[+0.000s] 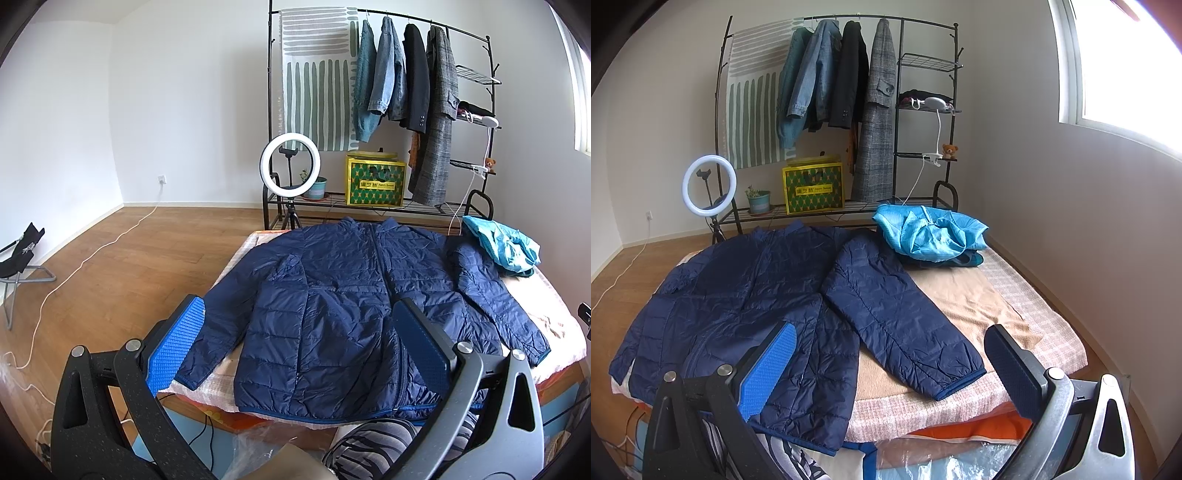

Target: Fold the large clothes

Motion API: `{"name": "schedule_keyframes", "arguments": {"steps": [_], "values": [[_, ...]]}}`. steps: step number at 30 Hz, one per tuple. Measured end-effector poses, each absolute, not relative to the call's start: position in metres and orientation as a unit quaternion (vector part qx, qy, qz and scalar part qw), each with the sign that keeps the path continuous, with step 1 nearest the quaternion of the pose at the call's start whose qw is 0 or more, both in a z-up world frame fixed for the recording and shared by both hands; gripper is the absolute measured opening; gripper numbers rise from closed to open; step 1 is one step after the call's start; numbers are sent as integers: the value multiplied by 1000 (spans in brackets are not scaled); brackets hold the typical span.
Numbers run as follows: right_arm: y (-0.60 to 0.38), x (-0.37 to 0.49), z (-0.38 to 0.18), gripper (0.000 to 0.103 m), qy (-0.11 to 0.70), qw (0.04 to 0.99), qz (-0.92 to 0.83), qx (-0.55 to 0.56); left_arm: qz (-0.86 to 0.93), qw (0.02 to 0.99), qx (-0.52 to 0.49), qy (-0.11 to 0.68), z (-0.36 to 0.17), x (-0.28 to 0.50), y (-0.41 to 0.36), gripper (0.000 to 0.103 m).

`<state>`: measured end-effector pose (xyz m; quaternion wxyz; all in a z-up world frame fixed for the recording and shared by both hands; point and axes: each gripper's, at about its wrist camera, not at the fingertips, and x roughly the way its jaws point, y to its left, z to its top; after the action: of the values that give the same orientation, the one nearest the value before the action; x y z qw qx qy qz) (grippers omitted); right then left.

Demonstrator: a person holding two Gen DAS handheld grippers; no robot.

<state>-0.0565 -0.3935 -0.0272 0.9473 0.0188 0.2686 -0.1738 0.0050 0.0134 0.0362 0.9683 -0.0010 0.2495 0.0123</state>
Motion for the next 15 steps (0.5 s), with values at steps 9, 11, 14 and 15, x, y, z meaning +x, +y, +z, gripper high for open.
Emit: {"name": "schedule_keyframes", "arguments": {"steps": [9, 11, 14, 15], "values": [[-391, -54, -35, 103, 272, 946, -174, 13, 32, 966, 0, 255, 14, 15, 30, 103], [-391, -50, -37, 103, 270, 947, -175, 9, 42, 966, 1, 257, 3, 23, 40, 103], [-392, -39, -39, 103, 264, 949, -174, 6, 65, 962, 4, 266, -21, 35, 59, 103], [-393, -35, -40, 103, 262, 949, -173, 7, 70, 961, 3, 269, -31, 37, 65, 103]]}}
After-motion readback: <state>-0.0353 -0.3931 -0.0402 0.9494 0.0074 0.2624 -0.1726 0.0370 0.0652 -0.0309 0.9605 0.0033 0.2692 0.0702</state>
